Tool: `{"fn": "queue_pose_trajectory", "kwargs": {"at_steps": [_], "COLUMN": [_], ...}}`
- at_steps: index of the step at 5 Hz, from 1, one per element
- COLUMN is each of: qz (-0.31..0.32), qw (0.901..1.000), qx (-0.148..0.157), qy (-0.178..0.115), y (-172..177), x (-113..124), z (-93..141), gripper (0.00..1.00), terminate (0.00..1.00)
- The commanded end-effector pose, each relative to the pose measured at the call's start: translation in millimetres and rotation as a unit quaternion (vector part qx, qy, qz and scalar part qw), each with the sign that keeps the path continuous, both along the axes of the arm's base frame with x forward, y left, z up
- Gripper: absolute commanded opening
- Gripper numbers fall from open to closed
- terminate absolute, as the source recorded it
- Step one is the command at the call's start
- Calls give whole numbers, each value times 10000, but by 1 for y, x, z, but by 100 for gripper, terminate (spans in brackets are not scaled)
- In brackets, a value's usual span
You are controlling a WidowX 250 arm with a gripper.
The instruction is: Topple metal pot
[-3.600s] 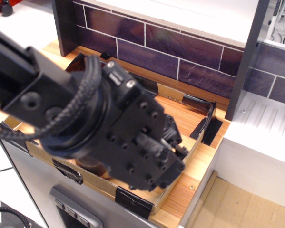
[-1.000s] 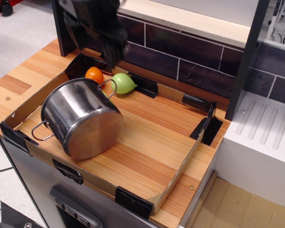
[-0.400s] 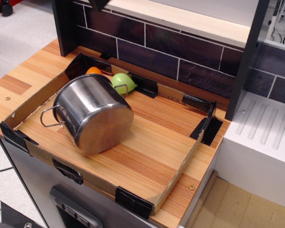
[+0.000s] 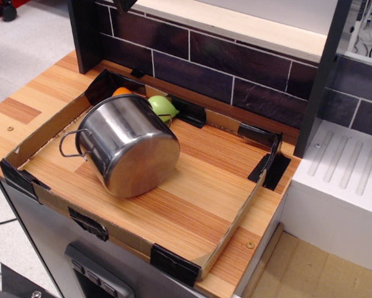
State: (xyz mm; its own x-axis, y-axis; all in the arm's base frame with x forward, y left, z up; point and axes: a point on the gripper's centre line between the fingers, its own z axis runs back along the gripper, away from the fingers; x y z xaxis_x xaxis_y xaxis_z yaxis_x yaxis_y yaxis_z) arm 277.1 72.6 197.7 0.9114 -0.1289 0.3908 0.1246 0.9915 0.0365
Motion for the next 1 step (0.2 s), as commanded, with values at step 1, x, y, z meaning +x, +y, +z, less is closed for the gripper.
{"fn": "queue_pose_trajectory", "kwargs": {"at_steps": [1], "qz": [15], "qw": [9995], "qx": [102], "qy": [-290], "y": [15], "x": [-13], "z": [3], "gripper": [100], "terminate": [100]}}
